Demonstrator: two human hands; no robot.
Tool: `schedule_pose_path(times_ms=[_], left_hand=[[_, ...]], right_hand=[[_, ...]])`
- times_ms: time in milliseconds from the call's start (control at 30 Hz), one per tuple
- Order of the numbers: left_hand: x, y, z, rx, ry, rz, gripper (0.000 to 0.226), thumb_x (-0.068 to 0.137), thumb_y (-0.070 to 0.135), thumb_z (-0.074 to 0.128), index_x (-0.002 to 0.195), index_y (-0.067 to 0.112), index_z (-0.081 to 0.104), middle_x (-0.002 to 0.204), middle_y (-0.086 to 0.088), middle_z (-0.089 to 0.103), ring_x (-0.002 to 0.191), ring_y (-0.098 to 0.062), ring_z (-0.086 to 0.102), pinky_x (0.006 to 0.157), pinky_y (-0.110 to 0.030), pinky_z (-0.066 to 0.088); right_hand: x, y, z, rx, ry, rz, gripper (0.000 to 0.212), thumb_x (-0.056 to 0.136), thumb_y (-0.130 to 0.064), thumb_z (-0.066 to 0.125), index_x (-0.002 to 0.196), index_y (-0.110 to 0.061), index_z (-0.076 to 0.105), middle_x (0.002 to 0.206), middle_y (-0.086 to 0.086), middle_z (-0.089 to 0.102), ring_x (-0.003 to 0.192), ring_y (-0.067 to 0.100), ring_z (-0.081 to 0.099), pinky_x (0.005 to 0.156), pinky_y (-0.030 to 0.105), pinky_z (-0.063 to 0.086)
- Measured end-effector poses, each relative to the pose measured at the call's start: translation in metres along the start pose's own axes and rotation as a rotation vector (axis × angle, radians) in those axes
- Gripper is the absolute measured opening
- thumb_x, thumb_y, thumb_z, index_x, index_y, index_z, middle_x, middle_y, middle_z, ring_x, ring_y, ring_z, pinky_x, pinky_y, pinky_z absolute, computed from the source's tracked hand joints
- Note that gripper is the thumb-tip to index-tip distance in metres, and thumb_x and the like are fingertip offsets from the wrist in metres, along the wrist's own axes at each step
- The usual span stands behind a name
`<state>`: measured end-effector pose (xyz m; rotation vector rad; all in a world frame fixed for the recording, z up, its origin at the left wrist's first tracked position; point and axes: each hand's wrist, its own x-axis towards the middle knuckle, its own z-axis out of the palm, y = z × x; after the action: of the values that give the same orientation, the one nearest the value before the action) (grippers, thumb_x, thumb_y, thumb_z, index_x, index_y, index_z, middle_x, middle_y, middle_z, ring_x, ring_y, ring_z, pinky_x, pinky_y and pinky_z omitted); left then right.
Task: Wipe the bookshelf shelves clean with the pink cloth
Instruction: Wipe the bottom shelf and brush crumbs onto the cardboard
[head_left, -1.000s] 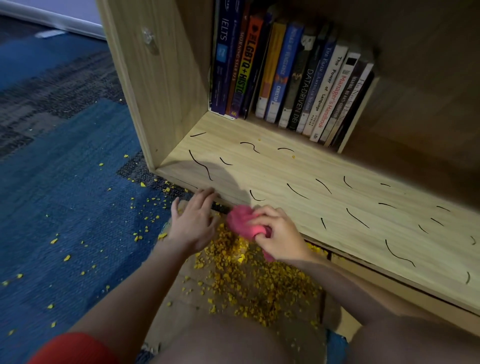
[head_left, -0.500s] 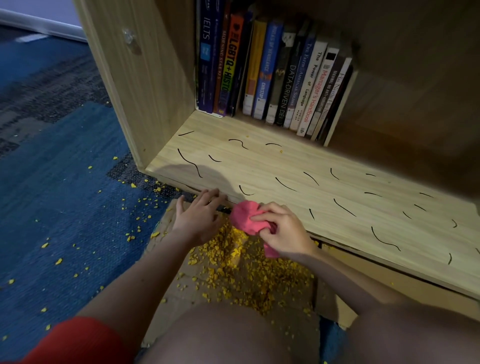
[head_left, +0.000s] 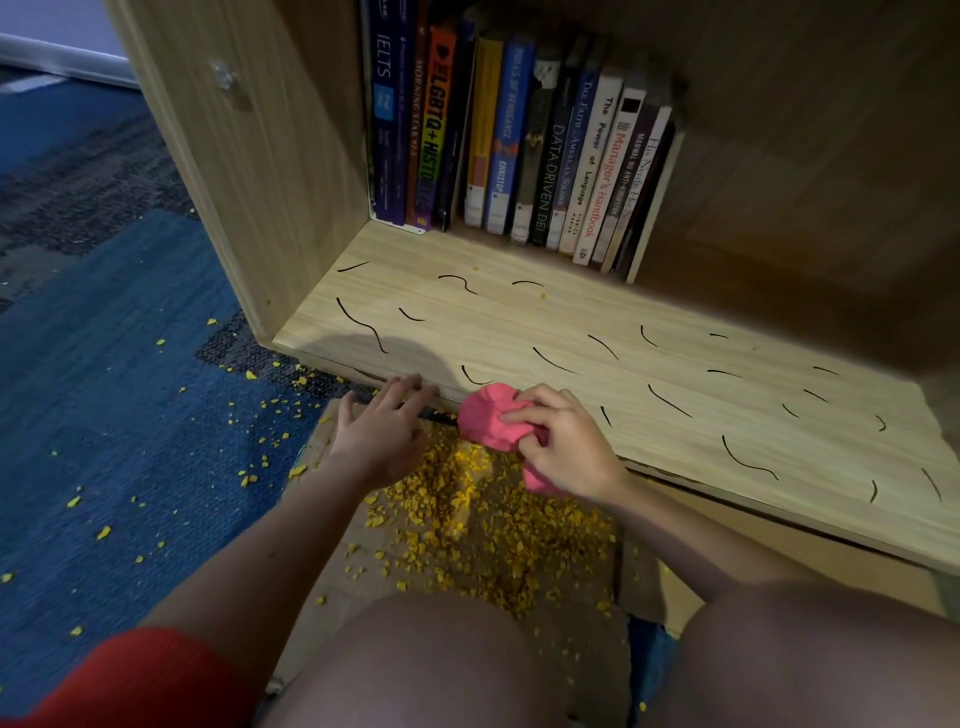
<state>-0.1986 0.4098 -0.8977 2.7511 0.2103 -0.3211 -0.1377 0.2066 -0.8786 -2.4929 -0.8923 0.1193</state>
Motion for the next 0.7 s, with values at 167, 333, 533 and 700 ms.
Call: schedule_pose_path(times_ms=[167, 333, 533, 700], left_hand=[[0.001, 0.002, -0.003, 0.066, 0.037, -0.002, 0.051, 0.099, 0.033, 0.033, 0.147, 0.033, 0.019, 0.157, 0.006, 0.010, 0.144, -0.013, 0.011, 0.111, -0.057, -0.006], [0.010, 0.013, -0.013, 0.082, 0.074, 0.006, 0.043, 0.096, 0.029, 0.035, 0.140, 0.029, 0.037, 0.147, 0.003, 0.030, 0.138, -0.015, 0.027, 0.111, -0.057, -0.007], [0.030, 0.025, -0.025, 0.057, 0.039, 0.002, 0.046, 0.097, 0.029, 0.034, 0.142, 0.026, 0.032, 0.149, 0.005, 0.026, 0.140, -0.010, 0.021, 0.112, -0.054, -0.003], [0.059, 0.029, -0.030, 0.043, 0.022, -0.007, 0.045, 0.097, 0.032, 0.037, 0.141, 0.027, 0.034, 0.151, 0.005, 0.024, 0.141, -0.011, 0.021, 0.112, -0.054, 0.001]], right_hand=[[0.002, 0.007, -0.006, -0.011, 0.017, 0.068, 0.032, 0.084, -0.001, 0.057, 0.111, -0.012, 0.069, 0.115, 0.001, 0.058, 0.103, 0.021, 0.045, 0.090, 0.017, 0.029], [0.008, 0.002, -0.006, -0.017, -0.052, 0.060, 0.032, 0.087, -0.004, 0.055, 0.114, -0.014, 0.067, 0.117, 0.002, 0.056, 0.105, 0.021, 0.045, 0.091, 0.017, 0.029], [0.026, 0.006, -0.015, 0.017, -0.082, 0.076, 0.030, 0.086, -0.004, 0.054, 0.111, -0.012, 0.069, 0.115, 0.003, 0.057, 0.110, 0.024, 0.049, 0.100, 0.026, 0.034], [0.053, 0.009, -0.030, 0.185, 0.114, 0.160, 0.031, 0.082, 0.001, 0.055, 0.109, -0.007, 0.069, 0.109, 0.004, 0.057, 0.108, 0.022, 0.052, 0.102, 0.030, 0.037]])
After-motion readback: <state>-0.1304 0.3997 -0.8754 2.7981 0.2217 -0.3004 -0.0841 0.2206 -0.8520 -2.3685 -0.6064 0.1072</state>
